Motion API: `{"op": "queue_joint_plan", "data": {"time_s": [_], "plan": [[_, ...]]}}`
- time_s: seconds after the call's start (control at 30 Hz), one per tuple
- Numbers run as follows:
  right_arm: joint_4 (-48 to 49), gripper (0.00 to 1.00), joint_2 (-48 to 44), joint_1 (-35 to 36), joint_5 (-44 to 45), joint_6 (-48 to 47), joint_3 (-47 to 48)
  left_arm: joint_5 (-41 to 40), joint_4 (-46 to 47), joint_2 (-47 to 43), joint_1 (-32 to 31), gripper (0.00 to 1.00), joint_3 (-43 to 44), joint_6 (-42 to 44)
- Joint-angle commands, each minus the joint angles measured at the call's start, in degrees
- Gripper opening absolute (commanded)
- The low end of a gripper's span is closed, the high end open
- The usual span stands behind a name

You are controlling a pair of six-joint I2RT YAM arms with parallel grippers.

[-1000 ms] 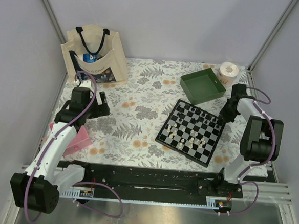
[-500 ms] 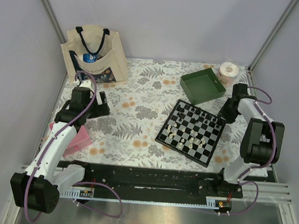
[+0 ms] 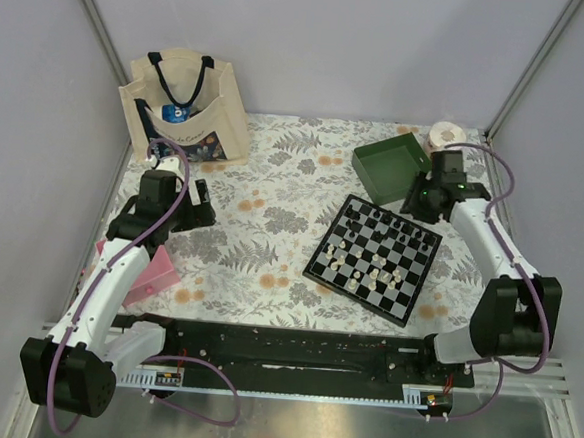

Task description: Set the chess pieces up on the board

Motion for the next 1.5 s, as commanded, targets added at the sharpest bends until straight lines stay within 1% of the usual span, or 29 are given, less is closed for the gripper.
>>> {"op": "queue_joint_plan", "data": {"time_s": [0.0, 0.07, 0.3, 0.4, 0.63, 0.87, 0.97, 1.1, 1.37, 1.47], "plan": [[-0.8, 0.47, 1.6, 7.4, -1.2, 1.8, 0.7, 0.8, 1.8, -0.7, 0.2, 0.99, 2.1, 0.5], [-0.2, 0.44, 2.8, 9.0, -1.1, 2.8, 0.1, 0.7, 1.8, -1.0, 0.2, 0.99, 2.0, 0.5], [0.5, 0.44, 7.8, 12.6, -1.8, 3.2, 0.9, 0.3, 1.8, -1.4, 0.2, 0.99, 2.0, 0.5], [0.7, 0.43, 9.2, 13.6, -2.0, 3.2, 2.6, 0.2, 1.7, -1.4, 0.2, 0.99, 1.9, 0.5], [-0.8, 0.48, 15.7, 16.6, -1.1, 2.5, 10.3, 0.1, 1.7, -1.2, 0.2, 0.99, 2.0, 0.6], [-2.2, 0.48, 21.7, 17.8, -1.6, 0.2, 16.9, -0.6, 1.7, -1.1, 0.1, 0.99, 2.0, 0.7], [-2.3, 0.49, 23.6, 17.9, -3.4, -1.2, 18.7, -0.7, 1.6, -0.8, 0.2, 0.99, 2.1, 0.7], [-5.2, 0.49, 27.2, 18.4, -2.6, -2.9, 22.3, -0.8, 1.6, -0.6, 0.2, 0.99, 2.0, 0.8], [-7.2, 0.49, 30.2, 18.6, -1.3, -5.5, 24.5, -1.2, 1.5, -0.3, 0.2, 0.99, 2.1, 0.8], [-7.0, 0.49, 30.7, 18.6, -2.4, -6.6, 24.9, -1.2, 1.4, -0.2, 0.2, 0.99, 2.1, 0.8]]}}
